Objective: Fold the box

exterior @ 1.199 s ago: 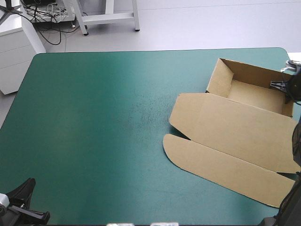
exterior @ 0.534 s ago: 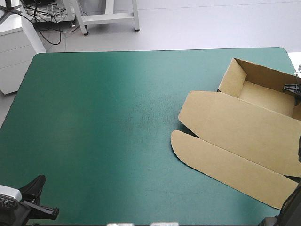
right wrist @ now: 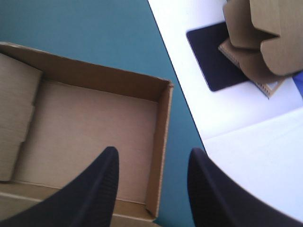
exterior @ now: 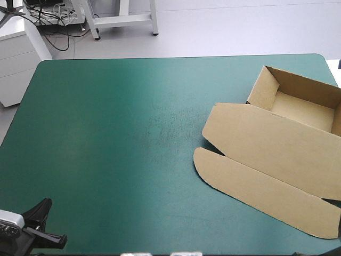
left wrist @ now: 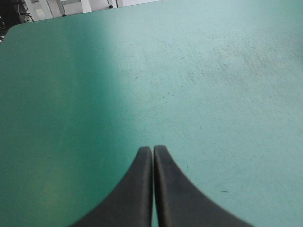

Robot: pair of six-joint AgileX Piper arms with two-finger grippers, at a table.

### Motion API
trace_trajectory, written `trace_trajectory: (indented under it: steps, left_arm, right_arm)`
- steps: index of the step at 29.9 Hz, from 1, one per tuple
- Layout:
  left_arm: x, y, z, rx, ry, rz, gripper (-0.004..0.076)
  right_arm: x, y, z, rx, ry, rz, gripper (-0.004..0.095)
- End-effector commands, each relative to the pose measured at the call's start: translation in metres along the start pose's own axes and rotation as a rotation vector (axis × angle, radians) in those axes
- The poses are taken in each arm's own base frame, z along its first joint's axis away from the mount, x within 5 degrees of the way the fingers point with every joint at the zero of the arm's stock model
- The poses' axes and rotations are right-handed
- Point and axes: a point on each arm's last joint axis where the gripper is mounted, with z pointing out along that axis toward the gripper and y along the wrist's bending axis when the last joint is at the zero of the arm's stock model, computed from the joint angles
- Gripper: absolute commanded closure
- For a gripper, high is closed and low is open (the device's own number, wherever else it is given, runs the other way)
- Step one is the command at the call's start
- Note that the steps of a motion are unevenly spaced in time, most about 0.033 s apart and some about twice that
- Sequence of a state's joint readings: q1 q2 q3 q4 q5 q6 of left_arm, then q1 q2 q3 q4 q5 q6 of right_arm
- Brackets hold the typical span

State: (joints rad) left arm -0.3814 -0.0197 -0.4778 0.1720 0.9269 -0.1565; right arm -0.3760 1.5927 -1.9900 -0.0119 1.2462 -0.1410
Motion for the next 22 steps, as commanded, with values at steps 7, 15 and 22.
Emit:
trace_trajectory:
  steps: [7,15,22]
  left_arm:
    - [-0.012,0.000,-0.007,0.014,-0.108,-0.012,0.0734]
    - [-0.012,0.000,-0.007,0.014,-0.108,-0.012,0.0734]
    - [-0.012,0.000,-0.007,0.014,-0.108,-0.012,0.0734]
  right_arm:
    - [0.045,0.049,-0.112,-0.189,-0.181,-0.189,0.0918]
    - [0.131,0.066,-0.138,-0.291,-0.219,-0.259,0.0918]
    - [0.212,0.059,-0.147,-0.295,-0.300,-0.239,0.0918]
